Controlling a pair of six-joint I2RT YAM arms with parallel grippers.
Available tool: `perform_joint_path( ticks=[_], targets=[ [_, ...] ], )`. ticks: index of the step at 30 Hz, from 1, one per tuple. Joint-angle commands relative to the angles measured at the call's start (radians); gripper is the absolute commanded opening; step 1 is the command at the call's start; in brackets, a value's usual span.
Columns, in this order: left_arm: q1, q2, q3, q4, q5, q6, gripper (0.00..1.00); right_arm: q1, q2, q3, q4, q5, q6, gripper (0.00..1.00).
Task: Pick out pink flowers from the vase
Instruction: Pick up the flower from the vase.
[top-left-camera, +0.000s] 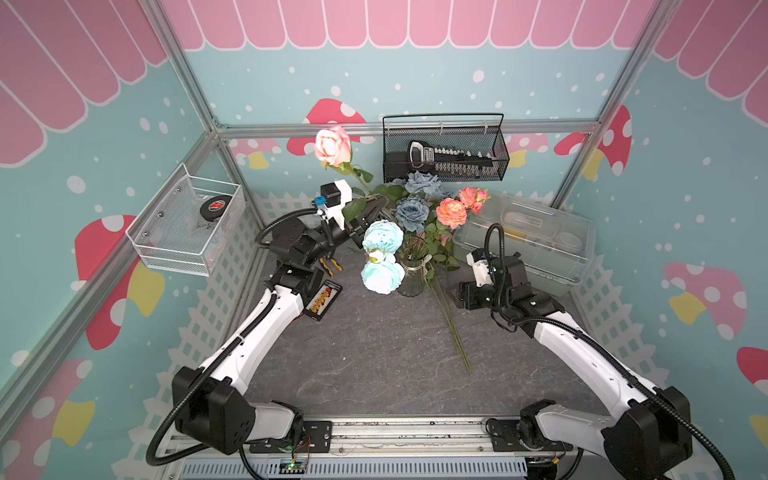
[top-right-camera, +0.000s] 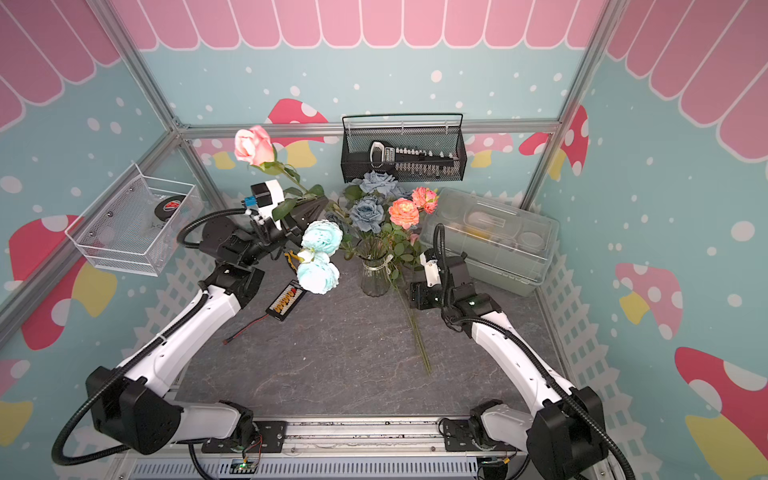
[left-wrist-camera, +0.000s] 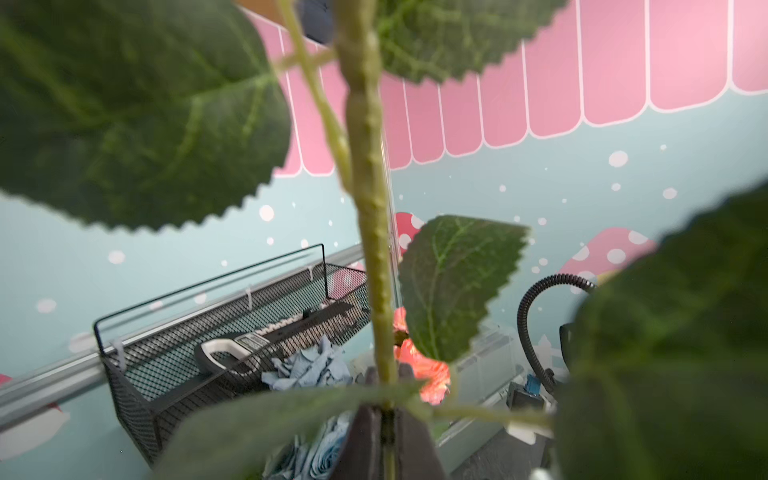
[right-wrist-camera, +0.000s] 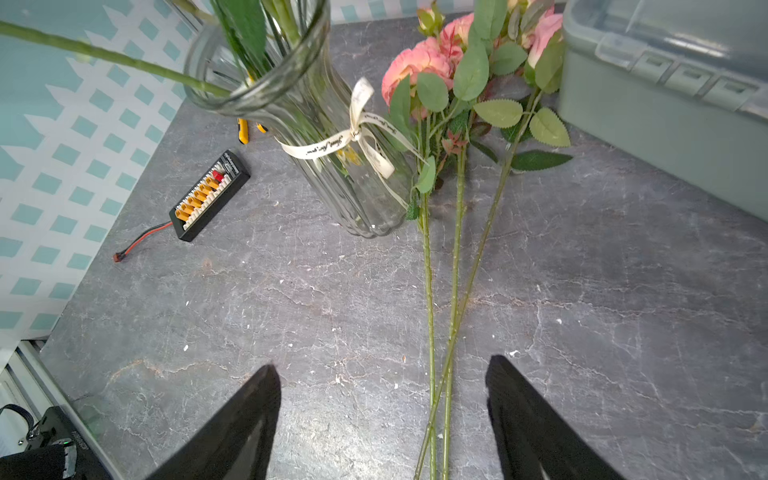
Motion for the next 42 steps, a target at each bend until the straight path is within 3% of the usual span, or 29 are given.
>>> perform_joint_path(
  ticks=[1,7,14,19,24,33,42],
  targets=[
    [-0.014,-0.083,-0.011,0.022,-0.097,0.050,0.00,0.003,-0.046,0.029,0.015,0.001,-0.024,0.78],
    [-0.028,-0.132,0.007,0.114,-0.166,-0.008,0.00,0.002,-0.116,0.024,0.053,-0.015,-0.034,0.78],
    [-0.026,-0.052,0.013,0.384,-0.149,-0.269,0.00,0.006,-0.232,0.005,0.083,-0.027,-0.063,0.80],
    [-0.023,-0.029,0.037,0.503,-0.113,-0.434,0.00,0.014,-0.350,-0.011,0.116,-0.036,-0.112,0.86],
    [-0.031,0.002,0.138,0.356,-0.050,-0.572,0.00,0.058,-0.456,-0.067,0.238,-0.025,-0.171,0.93],
    [-0.053,0.104,0.252,0.178,0.049,-0.696,0.00,0.169,-0.394,0.001,0.258,0.040,-0.295,0.91],
    [-0.118,0.176,0.413,-0.253,0.150,-0.634,0.00,0.220,-0.355,0.015,0.271,0.065,-0.339,0.91]
  ],
)
